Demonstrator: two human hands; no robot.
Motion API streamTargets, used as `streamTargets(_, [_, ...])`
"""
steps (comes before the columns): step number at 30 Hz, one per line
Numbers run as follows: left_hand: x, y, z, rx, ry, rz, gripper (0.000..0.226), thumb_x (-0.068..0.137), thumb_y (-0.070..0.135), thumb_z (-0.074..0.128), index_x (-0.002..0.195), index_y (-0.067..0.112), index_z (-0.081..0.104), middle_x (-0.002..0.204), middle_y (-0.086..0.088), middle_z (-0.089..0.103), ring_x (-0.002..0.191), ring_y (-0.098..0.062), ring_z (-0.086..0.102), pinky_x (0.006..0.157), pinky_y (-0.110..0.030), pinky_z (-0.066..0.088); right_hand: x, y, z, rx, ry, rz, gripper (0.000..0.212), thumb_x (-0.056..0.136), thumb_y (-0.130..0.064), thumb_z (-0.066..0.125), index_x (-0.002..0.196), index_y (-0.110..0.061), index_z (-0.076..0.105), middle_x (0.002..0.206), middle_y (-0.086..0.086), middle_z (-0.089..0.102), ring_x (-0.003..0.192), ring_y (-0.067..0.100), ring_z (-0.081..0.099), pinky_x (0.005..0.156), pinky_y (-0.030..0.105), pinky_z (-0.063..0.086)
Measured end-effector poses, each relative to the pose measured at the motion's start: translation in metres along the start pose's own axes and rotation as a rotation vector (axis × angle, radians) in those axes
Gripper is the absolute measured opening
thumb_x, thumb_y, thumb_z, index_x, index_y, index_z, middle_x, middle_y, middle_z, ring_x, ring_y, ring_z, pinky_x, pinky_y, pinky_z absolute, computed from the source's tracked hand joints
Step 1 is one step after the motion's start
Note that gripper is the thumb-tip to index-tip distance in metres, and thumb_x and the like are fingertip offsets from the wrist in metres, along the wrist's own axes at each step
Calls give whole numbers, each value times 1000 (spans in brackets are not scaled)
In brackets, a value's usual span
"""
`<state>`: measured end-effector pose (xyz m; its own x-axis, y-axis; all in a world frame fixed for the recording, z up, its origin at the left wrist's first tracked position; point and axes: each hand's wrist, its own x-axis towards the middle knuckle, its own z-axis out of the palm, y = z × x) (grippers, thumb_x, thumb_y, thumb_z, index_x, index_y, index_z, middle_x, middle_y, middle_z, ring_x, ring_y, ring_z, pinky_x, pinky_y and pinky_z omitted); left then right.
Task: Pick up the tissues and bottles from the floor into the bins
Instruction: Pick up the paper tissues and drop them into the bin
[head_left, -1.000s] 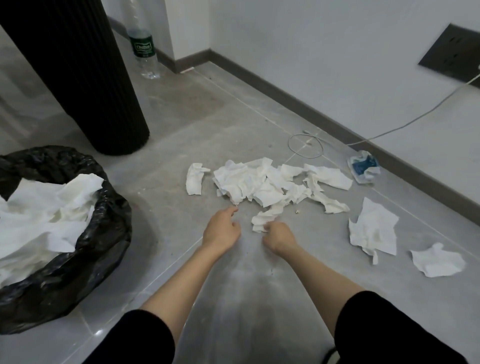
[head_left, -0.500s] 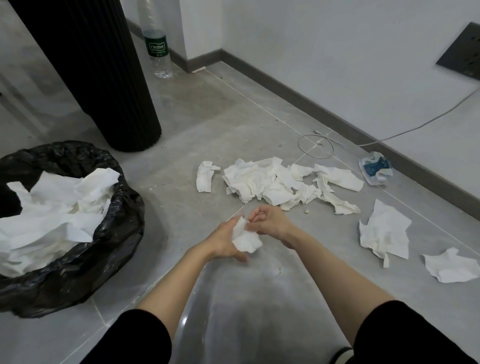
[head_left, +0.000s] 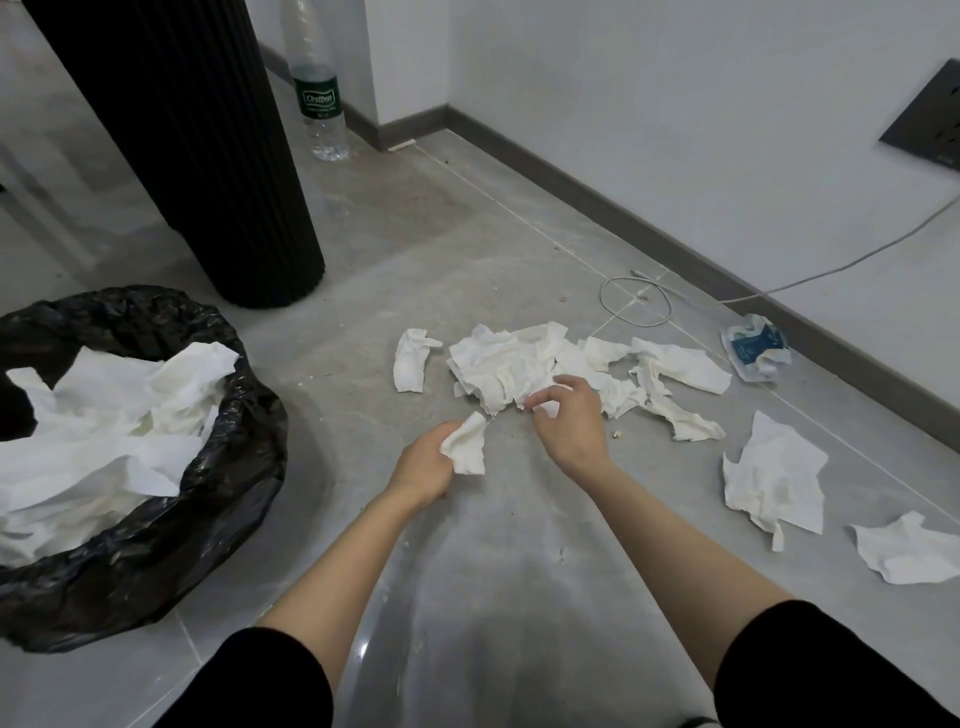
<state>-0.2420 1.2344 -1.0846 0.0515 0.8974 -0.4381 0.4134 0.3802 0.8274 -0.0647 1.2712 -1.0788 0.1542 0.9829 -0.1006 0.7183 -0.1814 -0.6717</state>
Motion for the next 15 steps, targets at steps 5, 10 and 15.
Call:
streamTargets(5, [-1,8,-1,-46,-110,-66,39,67,24,43,100,15,61,98,-3,58,79,-15,47,54,-23,36,19,5,-5,-382,-332,94,40,89,-14,48,127,-26,59,160,-2,-2,144,32,-2,115,44,24])
streamTargets(10, [9,4,0,-15,-50,-94,25,91,3,34,97,13,56,102,-6,54,75,-15,44,54,-23,37,25,7,-7,-481,-380,231,41,91,-11,37,130,-12,50,154,4,26,141,32,14,110,44,23])
streamTargets(15, [5,16,-3,-19,-11,-121,15,86,9,43,91,19,52,124,-10,47,86,-18,48,52,-21,39,17,3,-18,-208,27,135,33,84,-5,42,92,-15,72,96,6,69,105,29,59,88,35,44])
